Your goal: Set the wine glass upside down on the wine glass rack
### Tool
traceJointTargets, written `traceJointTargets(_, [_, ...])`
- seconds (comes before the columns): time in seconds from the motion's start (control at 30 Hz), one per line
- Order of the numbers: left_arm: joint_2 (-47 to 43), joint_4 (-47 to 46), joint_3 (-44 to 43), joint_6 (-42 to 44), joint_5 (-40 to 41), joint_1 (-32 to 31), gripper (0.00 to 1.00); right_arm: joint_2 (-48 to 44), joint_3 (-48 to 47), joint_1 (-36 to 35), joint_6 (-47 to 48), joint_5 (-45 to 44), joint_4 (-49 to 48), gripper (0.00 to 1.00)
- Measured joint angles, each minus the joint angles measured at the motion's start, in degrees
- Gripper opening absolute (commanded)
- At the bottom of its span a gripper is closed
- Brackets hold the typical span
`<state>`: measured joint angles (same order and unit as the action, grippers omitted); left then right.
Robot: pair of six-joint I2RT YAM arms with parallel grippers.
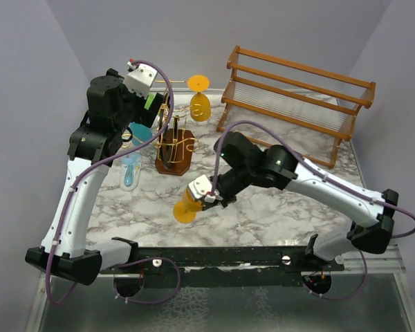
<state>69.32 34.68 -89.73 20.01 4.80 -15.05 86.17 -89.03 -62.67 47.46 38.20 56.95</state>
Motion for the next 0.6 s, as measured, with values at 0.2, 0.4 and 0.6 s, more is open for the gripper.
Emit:
traceJointTargets(0.2, [0.1, 0.7, -2.6, -5.9, -8.8, 1.3, 0.99, -6.4, -7.1, 1.2, -3.0, 1.0, -0.6, 0.02])
traceJointTargets(0.4, [-0.1, 0.5, -2.9, -15.9, -19.9, 4.7, 0.97, -8.9, -14.0, 7.0, -8.3, 0.3, -4.5, 0.02])
traceJointTargets(0.6, [0.1, -2.2, -4.0, -28.9, -30.6, 7.9, 0.88, -9.1, -15.4, 11.3, -15.0, -8.9, -10.4, 0.02])
